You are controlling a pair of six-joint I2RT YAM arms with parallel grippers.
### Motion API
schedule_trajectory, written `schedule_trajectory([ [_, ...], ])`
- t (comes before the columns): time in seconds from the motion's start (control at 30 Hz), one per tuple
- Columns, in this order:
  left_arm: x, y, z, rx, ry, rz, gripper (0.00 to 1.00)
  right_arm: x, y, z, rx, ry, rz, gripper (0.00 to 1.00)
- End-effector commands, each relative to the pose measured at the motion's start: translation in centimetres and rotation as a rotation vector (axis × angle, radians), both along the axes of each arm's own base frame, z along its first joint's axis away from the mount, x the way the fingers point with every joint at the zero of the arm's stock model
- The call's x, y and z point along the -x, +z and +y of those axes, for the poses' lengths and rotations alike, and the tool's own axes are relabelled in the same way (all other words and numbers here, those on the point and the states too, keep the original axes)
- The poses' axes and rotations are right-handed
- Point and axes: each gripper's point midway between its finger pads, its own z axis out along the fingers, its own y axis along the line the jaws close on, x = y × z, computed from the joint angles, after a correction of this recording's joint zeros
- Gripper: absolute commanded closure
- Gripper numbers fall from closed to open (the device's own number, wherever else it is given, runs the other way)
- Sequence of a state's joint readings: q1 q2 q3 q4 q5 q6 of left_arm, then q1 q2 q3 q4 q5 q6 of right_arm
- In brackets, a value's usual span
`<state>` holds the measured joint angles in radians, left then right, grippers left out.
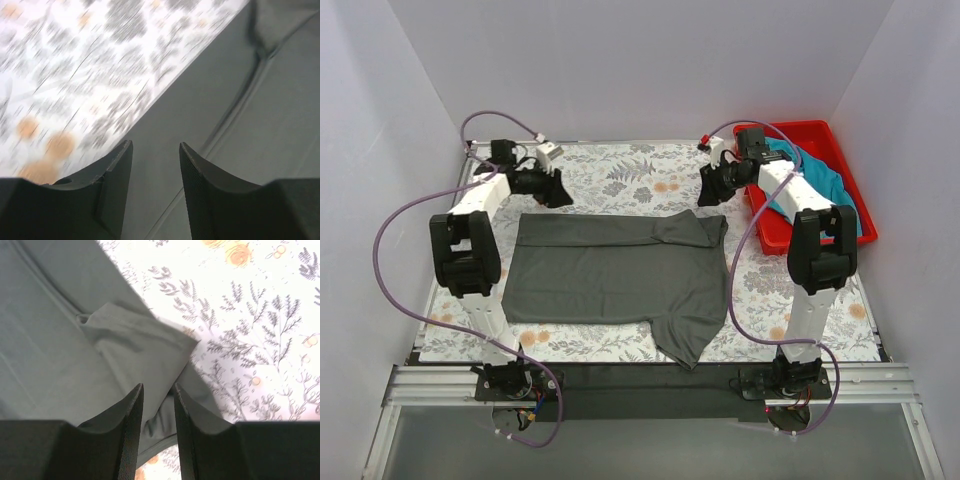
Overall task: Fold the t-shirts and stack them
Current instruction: Fold the tshirt
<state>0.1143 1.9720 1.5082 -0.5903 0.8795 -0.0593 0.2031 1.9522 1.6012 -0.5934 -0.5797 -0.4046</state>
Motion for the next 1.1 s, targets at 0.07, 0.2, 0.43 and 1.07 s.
schedule_trajectory([
  [0.07,-2.2,3.9,-8.1,0.136,-0.016,0.014,0.57,-2.5,-0.6,0.8,-0.035,-0.048,0.043,0.60],
  [0.2,-2.9,4.4,-9.2,0.164,0.001,0.017,0.57,-3.3,-2.4,0.9,-0.028,-0.059,0.076,0.59],
  [0.43,-2.8,4.6,-8.5,0.123,0.030,-0.019,0.57,-3.1,-5.2,1.3,-0.023,-0.054,0.137,0.57],
  [1.07,-2.2,4.2,-6.1,0.066,0.090,-0.037,0.56,-2.4,-4.7,3.7,-0.145,0.018,0.185,0.91],
])
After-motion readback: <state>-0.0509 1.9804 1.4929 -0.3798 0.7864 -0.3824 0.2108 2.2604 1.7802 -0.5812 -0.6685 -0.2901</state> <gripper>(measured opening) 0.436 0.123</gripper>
